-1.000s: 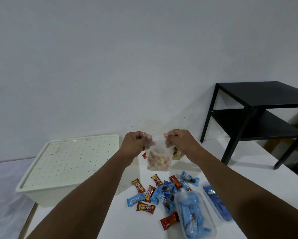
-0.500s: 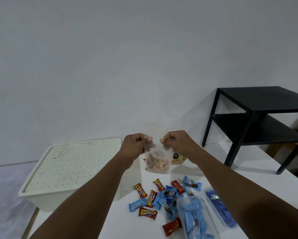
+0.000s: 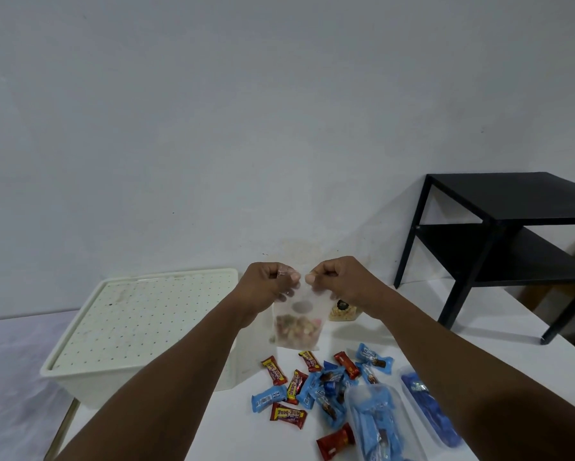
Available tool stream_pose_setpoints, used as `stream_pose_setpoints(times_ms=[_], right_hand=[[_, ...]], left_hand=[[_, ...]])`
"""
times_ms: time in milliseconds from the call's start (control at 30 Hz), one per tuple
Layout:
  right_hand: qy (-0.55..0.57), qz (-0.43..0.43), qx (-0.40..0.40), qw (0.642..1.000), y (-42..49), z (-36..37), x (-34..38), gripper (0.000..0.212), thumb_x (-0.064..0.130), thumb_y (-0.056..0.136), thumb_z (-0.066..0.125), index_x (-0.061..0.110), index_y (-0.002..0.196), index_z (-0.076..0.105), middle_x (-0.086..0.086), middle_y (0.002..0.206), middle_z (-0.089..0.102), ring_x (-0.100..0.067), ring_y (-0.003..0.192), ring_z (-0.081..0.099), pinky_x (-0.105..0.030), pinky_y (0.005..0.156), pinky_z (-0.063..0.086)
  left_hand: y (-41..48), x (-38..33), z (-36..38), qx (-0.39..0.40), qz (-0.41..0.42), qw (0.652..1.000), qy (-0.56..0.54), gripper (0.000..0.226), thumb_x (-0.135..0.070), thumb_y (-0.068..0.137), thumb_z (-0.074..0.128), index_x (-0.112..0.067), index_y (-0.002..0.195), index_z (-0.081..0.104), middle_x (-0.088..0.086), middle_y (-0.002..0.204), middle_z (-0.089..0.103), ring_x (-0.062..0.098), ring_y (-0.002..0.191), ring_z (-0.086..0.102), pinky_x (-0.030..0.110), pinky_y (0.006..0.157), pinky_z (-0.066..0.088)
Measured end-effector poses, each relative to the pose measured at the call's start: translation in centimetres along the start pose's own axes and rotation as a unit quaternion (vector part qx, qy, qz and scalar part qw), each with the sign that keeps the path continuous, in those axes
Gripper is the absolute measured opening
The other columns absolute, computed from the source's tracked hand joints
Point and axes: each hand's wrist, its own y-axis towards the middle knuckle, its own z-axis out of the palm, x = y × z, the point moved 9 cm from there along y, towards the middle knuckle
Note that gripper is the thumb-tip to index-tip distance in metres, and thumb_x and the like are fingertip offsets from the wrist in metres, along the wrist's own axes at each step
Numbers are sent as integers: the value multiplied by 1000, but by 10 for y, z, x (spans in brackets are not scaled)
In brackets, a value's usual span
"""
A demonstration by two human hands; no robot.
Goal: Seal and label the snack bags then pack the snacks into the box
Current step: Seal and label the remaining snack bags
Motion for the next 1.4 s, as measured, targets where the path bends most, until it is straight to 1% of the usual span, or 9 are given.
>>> stream_pose_setpoints(times_ms=[200, 400, 633, 767, 900, 1067, 1200, 1300, 1400], right_hand=[[-1, 3, -38, 999, -4, -8, -14, 30, 31, 91, 69, 2, 83, 70, -17, 86, 74, -18, 75, 65, -28, 65, 52], [-27, -13, -16, 999, -8, -3, -4, 25, 23, 87, 75, 0, 80, 71, -10, 72, 69, 2, 52, 52, -12, 53, 41], [106, 37, -16, 994, -13, -3, -23, 26, 26, 90, 71, 0, 94, 71, -12, 87, 76, -17, 82, 68, -25, 63, 51], [53, 19, -19, 998, -15, -8, -20, 27, 22, 91, 70, -4, 89, 67, -12, 86, 76, -7, 74, 67, -26, 65, 52], [45, 8, -28, 999, -17, -11, -18, 24, 21, 91, 69, -2, 88, 66, -18, 89, 74, -16, 79, 68, -27, 62, 51], [120, 30, -85, 989, -16, -23, -27, 17, 21, 95, 65, 10, 81, 65, -13, 81, 70, -24, 81, 64, -40, 70, 51], [119, 47, -74, 989, -17, -26, -29, 17, 24, 95, 65, 17, 79, 66, -6, 78, 72, -19, 80, 64, -32, 64, 50], [116, 57, -75, 989, -17, -24, -30, 17, 25, 92, 68, 19, 76, 67, -3, 79, 66, -20, 80, 58, -33, 66, 48], [85, 67, -135, 985, -17, -30, -33, 18, 30, 89, 72, 14, 82, 67, -6, 82, 61, -20, 77, 52, -34, 70, 45]], left_hand=[[1, -1, -7, -15, 10, 1000, 2, 12, -17, 92, 70, -7, 86, 71, 5, 77, 71, 16, 68, 64, 24, 63, 51], [-2, 9, 1, 32, -37, 998, 32, 18, -23, 83, 79, -6, 82, 75, 8, 74, 70, 15, 66, 64, 28, 63, 53], [0, 0, 0, 15, -4, 999, 35, 16, -24, 85, 78, -8, 81, 74, 4, 71, 68, 13, 64, 63, 21, 62, 52], [-5, 12, 6, 55, -55, 997, 20, 23, -30, 80, 81, -7, 85, 77, 16, 82, 75, 18, 70, 69, 26, 64, 56], [-11, 18, 18, 123, -111, 986, -25, 24, -23, 82, 81, -1, 88, 75, 19, 81, 68, 30, 85, 74, 33, 73, 60], [-8, 10, 6, 44, -72, 994, -63, 30, -16, 89, 73, 12, 97, 67, 24, 91, 71, 42, 98, 72, 45, 90, 59], [-10, 7, 5, 47, -73, 994, -70, 31, -29, 90, 72, 2, 90, 69, 20, 91, 74, 39, 95, 73, 44, 84, 61], [-7, 3, 7, 36, -45, 998, -34, 28, -25, 93, 69, 0, 82, 64, 15, 79, 74, 39, 92, 74, 44, 79, 62], [-2, -4, 3, -8, 1, 1000, 1, 28, -19, 95, 67, 2, 76, 60, 15, 67, 71, 38, 85, 75, 48, 77, 62]])
